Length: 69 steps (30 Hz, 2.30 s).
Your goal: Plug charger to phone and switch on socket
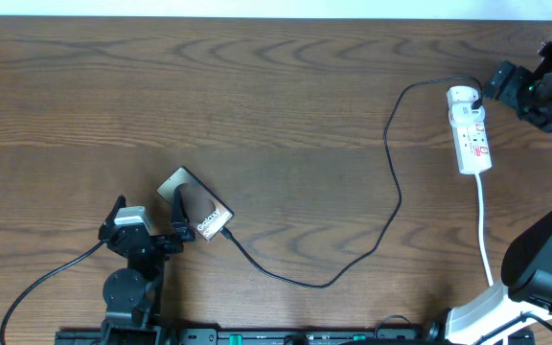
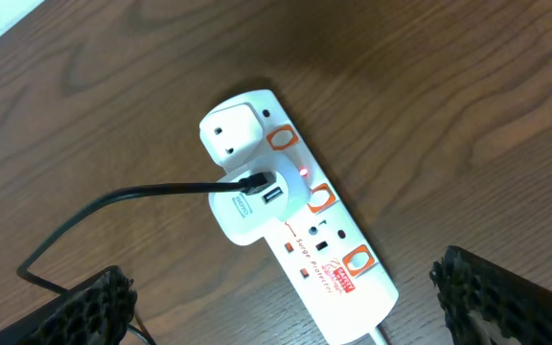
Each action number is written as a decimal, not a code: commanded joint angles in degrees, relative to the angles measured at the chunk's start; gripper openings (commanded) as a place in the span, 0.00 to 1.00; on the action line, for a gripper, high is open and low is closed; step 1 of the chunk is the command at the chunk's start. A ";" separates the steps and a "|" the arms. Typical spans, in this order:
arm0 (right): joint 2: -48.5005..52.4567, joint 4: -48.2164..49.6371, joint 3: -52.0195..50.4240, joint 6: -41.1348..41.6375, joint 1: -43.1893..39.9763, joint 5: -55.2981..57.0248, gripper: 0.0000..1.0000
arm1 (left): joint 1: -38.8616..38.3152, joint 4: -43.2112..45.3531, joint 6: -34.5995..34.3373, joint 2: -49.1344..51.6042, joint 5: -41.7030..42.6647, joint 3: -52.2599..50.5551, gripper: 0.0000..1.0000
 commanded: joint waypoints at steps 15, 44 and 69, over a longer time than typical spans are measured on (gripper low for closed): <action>-33.55 56.65 -38.18 -20.68 19.30 0.24 0.99 | 0.24 -2.73 1.14 -0.33 -1.14 -0.74 0.98; -88.70 61.18 -94.38 -23.58 23.41 1.31 0.99 | 0.24 -2.73 1.16 -0.33 -1.16 -0.74 0.98; -105.81 43.82 -94.31 -19.06 19.02 7.23 0.99 | 0.24 -2.73 1.16 -0.31 -1.16 -0.74 0.98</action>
